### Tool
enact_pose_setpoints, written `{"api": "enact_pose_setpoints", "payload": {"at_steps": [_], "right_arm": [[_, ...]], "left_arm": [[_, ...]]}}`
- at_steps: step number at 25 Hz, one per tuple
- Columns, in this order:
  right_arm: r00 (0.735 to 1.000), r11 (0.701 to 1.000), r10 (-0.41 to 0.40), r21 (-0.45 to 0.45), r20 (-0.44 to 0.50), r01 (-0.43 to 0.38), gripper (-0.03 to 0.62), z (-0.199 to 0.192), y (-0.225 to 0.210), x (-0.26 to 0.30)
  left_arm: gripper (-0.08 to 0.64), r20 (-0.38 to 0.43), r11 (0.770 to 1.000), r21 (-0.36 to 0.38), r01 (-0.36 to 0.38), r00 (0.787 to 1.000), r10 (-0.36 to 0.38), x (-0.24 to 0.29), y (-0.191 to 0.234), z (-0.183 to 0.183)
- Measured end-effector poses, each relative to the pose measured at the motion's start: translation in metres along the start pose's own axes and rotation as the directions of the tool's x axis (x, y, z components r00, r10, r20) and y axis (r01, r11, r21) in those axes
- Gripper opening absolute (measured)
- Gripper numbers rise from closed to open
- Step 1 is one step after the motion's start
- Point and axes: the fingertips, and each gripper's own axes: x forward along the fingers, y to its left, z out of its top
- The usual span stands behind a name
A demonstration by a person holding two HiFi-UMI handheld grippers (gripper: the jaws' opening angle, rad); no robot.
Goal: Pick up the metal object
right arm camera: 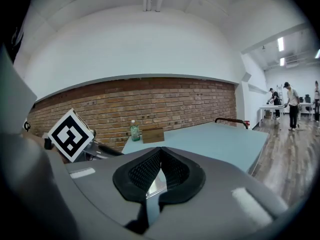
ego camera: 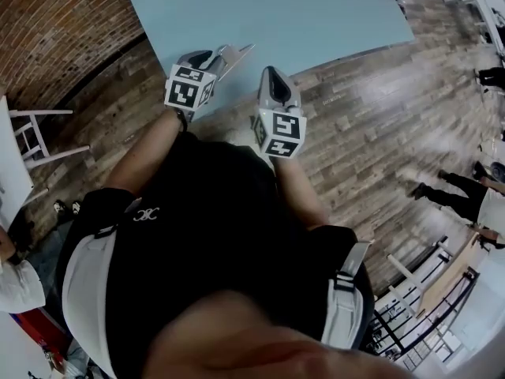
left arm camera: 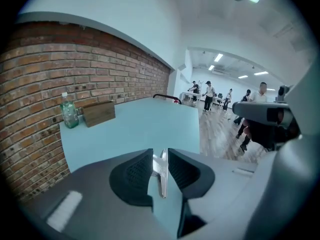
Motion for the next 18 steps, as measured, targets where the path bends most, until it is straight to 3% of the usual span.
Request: {"api": "enact_pose_setpoints", "payload": {"at_steps": [9, 18], "right_arm": [[0.999, 1.000, -0.015, 0.024, -0.038, 0.016, 0.017, -0.011, -0.009, 0.017], [0.991, 0.994, -0.096, 0.039, -0.089, 0.100, 0.017, -0.030, -0.022, 0.012]], "left_arm": [[0.153, -0.186, 0.999, 0.013, 0.040, 0.982, -0.037, 0.066, 0.016, -0.043], [0.163, -0.288, 0.992, -0.029, 0.121, 0.950, -0.124, 0.116, 0.015, -0.073]]}}
